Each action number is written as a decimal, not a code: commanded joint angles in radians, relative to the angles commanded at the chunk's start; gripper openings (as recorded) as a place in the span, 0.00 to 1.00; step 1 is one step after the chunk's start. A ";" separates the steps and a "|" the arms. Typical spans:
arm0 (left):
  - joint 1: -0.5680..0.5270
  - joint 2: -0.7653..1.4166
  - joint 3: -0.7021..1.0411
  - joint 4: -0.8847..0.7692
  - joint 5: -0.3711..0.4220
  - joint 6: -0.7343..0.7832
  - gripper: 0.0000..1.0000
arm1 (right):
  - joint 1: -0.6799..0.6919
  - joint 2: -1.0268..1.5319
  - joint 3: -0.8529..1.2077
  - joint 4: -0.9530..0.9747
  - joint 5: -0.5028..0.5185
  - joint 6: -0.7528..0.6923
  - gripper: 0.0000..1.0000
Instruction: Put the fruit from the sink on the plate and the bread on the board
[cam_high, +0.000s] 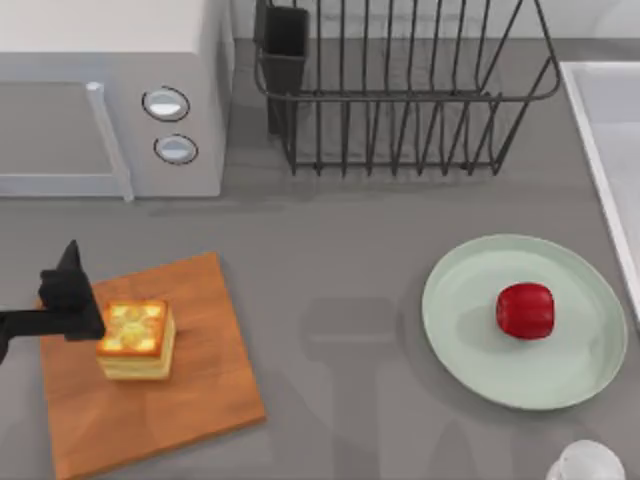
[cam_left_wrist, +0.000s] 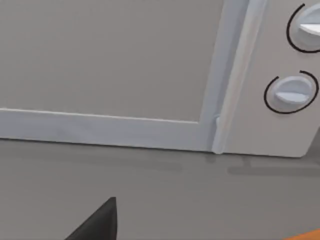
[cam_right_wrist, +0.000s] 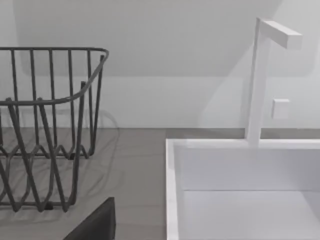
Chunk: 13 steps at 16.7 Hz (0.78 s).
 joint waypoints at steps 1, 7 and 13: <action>0.031 -0.088 -0.018 -0.026 0.024 0.020 1.00 | 0.000 0.000 0.000 0.000 0.000 0.000 1.00; 0.182 -0.525 -0.111 -0.162 0.139 0.115 1.00 | 0.000 0.000 0.000 0.000 0.000 0.000 1.00; 0.227 -0.646 -0.138 -0.205 0.173 0.141 1.00 | 0.000 0.000 0.000 0.000 0.000 0.000 1.00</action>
